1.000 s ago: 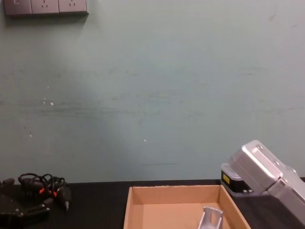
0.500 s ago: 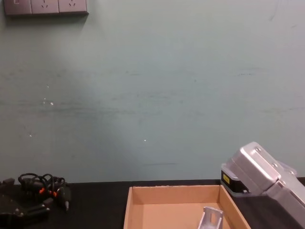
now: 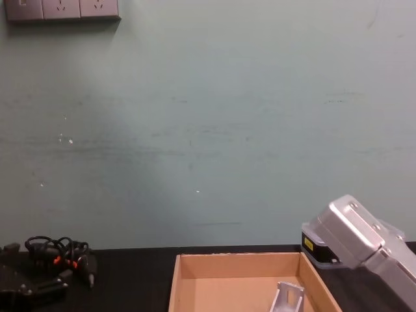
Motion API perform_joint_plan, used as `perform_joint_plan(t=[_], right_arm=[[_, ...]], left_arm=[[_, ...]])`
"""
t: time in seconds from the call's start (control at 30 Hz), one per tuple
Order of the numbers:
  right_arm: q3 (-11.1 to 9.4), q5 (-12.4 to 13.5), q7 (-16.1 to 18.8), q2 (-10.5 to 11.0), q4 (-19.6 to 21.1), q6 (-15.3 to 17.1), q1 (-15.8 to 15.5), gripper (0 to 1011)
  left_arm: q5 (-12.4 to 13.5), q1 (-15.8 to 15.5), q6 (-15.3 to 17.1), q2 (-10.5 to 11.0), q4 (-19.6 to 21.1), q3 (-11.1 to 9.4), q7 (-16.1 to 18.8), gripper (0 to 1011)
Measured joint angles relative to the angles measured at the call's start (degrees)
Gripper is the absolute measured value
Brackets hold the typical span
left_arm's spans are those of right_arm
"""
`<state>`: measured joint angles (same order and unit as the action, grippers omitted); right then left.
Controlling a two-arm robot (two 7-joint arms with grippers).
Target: Use one hand to pick up the angle iron from the table and place it into the box.
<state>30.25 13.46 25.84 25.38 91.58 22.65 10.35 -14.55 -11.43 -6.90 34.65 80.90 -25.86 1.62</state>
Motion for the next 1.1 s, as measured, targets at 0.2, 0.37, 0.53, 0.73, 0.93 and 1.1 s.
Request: perform_joint_plan(t=[0.2, 0.37, 0.53, 0.73, 0.93, 1.1], right_arm=[[-0.01, 0.04, 0.02, -0.06, -0.06, -0.19, -0.11, 72], [-0.31, 0.25, -0.01, 0.01, 0.08, -0.41, -0.43, 72], [-1.46, 1.13, -0.23, 0.49, 1.63, -0.63, -1.3, 72], [-4.68, 3.63, -1.21, 2.14, 7.22, -0.96, -3.38, 72], [-6.93, 5.62, -2.11, 2.89, 10.57, -1.08, -2.98, 72], [-7.23, 6.32, -2.85, 2.31, 10.13, -0.39, -0.56, 72]], left_arm=[[0.0, 0.0, 0.0, 0.0, 0.0, 0.0, 0.0, 1000], [0.0, 0.0, 0.0, 0.0, 0.0, 0.0, 0.0, 1000], [0.0, 0.0, 0.0, 0.0, 0.0, 0.0, 0.0, 1000], [0.0, 0.0, 0.0, 0.0, 0.0, 0.0, 0.0, 1000], [0.0, 0.0, 0.0, 0.0, 0.0, 0.0, 0.0, 1000], [0.0, 0.0, 0.0, 0.0, 0.0, 0.0, 0.0, 1000]])
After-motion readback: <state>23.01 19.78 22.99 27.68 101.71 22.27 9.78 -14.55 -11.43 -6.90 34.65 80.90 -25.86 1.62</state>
